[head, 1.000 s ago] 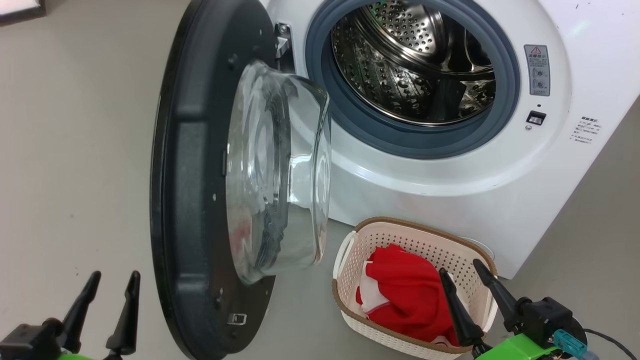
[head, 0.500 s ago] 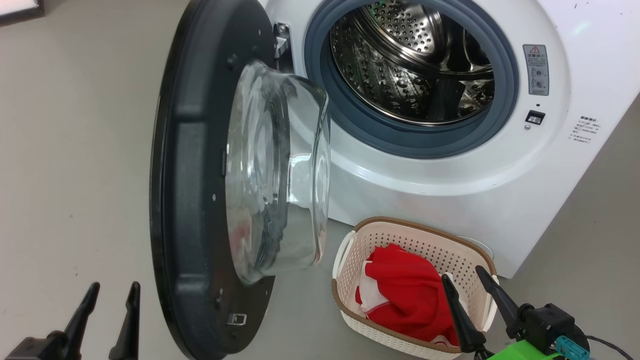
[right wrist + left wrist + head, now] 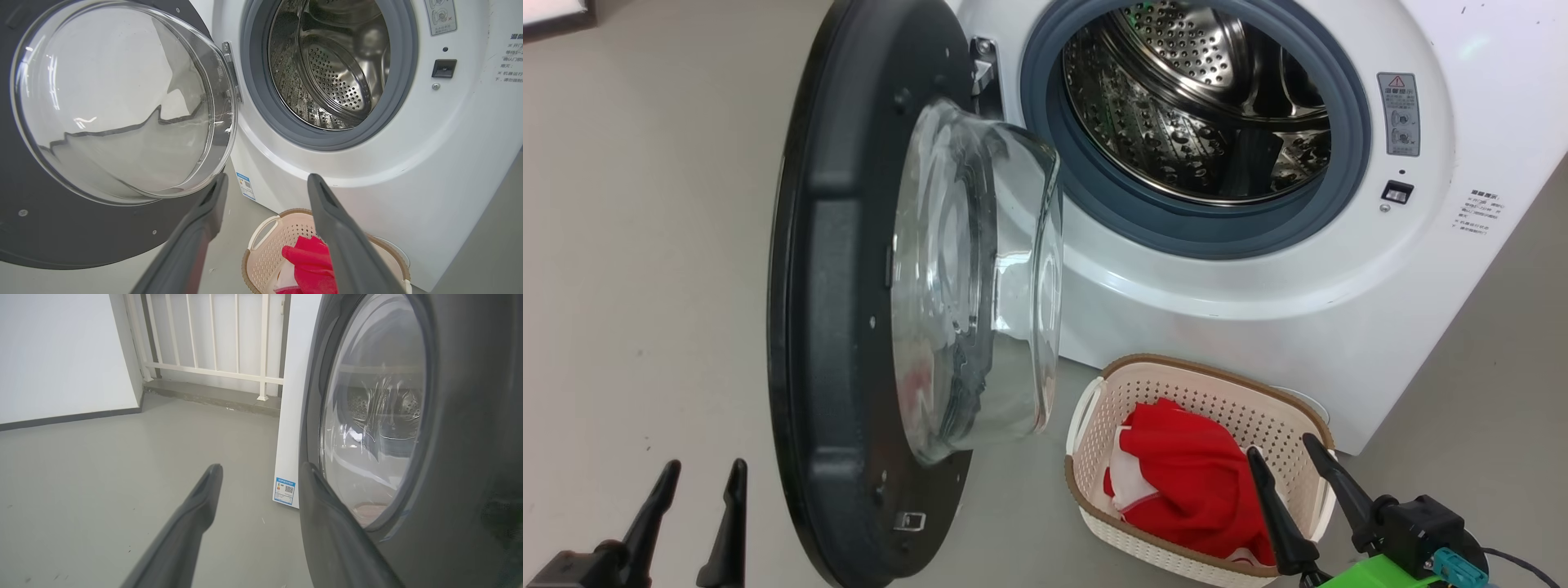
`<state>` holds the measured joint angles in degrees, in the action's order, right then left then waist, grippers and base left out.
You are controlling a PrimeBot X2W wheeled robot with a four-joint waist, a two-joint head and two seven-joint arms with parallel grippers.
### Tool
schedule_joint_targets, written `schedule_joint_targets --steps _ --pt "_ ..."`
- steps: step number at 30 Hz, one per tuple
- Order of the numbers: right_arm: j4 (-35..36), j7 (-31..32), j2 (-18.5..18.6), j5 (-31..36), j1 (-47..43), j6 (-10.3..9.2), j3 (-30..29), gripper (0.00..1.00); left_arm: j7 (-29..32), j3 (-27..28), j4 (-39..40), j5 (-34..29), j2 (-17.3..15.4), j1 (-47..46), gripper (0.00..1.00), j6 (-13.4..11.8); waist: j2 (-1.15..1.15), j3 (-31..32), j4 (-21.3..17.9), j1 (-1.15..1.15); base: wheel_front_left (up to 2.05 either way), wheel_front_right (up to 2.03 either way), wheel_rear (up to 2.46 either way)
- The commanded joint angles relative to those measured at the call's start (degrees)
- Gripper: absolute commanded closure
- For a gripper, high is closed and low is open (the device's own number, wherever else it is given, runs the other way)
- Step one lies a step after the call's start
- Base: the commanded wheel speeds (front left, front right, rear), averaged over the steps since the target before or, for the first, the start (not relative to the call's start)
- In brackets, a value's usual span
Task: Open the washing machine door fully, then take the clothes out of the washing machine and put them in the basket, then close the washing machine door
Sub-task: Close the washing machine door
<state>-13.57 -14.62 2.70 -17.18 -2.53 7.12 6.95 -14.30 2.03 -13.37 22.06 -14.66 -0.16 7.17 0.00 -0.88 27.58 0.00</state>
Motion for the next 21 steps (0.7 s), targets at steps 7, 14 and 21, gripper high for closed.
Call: schedule_joint_targets --steps 7,14,21 --pt "1.2 -0.4 0.2 0.0 0.7 0.36 1.2 0.00 -0.7 2.5 1.4 0.2 -1.9 -2.2 0.00 0.3 0.00 -0.1 0.0 0.00 0.00 0.00 0.00" --pt "1.1 -0.4 0.2 -0.1 0.8 0.36 1.3 0.00 -0.7 2.7 0.8 2.7 -3.1 -3.8 1.00 0.3 0.00 -0.2 0.0 0.00 0.00 0.00 0.00" --pt "1.0 -0.4 0.2 -0.3 0.7 0.36 1.6 0.00 -0.7 0.7 0.3 9.5 -6.0 -6.3 1.00 0.3 0.00 -0.1 0.0 0.00 0.00 0.00 0.00"
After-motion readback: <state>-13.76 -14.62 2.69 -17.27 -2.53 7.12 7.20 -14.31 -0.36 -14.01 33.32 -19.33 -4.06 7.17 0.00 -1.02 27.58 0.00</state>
